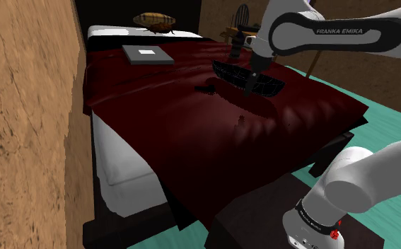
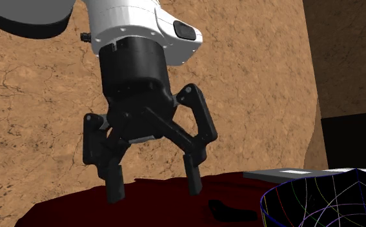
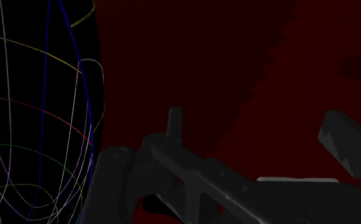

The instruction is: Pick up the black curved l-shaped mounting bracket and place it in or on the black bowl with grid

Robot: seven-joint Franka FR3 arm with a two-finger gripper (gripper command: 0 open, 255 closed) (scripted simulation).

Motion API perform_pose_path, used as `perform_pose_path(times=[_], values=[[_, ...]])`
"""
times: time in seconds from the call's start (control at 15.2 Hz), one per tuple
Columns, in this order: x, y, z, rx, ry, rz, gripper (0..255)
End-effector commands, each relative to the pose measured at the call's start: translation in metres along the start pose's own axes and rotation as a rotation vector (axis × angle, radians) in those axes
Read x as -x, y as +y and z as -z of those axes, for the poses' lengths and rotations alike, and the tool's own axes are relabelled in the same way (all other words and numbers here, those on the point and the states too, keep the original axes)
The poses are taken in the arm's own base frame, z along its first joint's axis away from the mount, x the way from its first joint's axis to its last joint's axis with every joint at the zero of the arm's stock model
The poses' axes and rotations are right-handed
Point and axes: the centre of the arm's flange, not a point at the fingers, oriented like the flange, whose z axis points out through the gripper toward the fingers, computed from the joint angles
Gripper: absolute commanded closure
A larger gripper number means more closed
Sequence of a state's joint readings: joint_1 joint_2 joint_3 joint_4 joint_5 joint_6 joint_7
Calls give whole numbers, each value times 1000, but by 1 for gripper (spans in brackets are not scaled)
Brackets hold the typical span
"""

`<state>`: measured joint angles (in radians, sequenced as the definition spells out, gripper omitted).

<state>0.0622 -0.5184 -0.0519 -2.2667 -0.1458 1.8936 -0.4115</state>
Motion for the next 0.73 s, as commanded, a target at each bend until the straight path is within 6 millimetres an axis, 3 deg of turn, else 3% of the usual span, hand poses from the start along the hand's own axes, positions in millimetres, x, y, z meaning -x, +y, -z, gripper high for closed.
perform_pose_path(times=[0.0,0.66], values=[[-22,8,-5,9,26,81,0],[-132,27,-21,43,148,467,0]])
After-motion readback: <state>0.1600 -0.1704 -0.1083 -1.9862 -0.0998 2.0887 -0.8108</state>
